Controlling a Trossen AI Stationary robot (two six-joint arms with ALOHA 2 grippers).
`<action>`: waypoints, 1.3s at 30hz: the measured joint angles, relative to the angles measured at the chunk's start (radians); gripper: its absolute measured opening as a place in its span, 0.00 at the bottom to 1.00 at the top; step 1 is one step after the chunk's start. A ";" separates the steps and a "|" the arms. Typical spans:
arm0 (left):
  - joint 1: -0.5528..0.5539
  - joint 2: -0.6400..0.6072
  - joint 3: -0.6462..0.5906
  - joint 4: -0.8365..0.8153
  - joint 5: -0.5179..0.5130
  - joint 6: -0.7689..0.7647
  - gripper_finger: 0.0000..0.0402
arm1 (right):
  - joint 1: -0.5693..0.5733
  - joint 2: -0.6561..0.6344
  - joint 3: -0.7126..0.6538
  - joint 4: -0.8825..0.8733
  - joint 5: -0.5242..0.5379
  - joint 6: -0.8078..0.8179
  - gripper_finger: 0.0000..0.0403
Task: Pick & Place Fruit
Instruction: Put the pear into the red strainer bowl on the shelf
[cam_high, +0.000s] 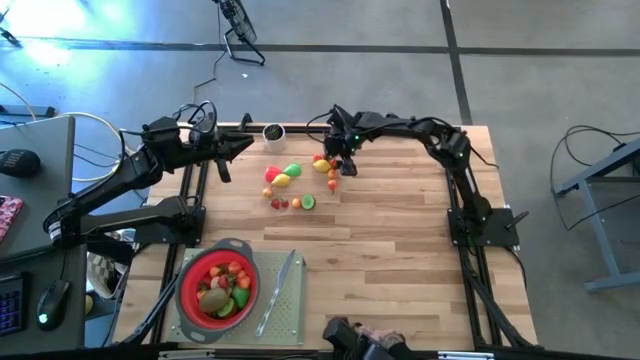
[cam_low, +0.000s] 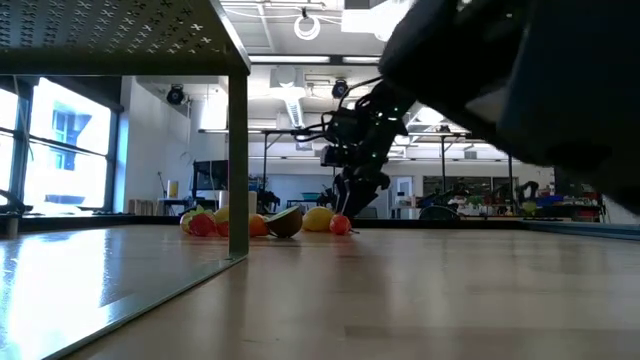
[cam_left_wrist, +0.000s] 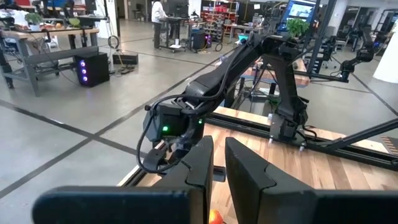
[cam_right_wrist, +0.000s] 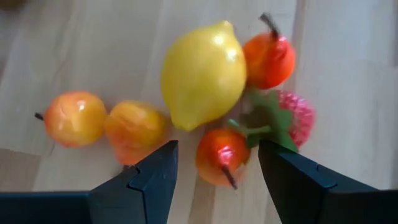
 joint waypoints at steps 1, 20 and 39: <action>0.000 0.000 0.000 0.000 0.000 0.000 0.10 | 0.000 0.002 0.000 -0.004 -0.001 0.003 0.53; 0.000 0.000 0.000 0.000 0.000 0.000 0.10 | 0.000 0.010 0.000 -0.014 -0.002 0.007 0.26; 0.000 0.000 0.000 0.003 0.000 0.000 0.10 | 0.000 -0.064 0.000 -0.085 0.005 0.035 0.25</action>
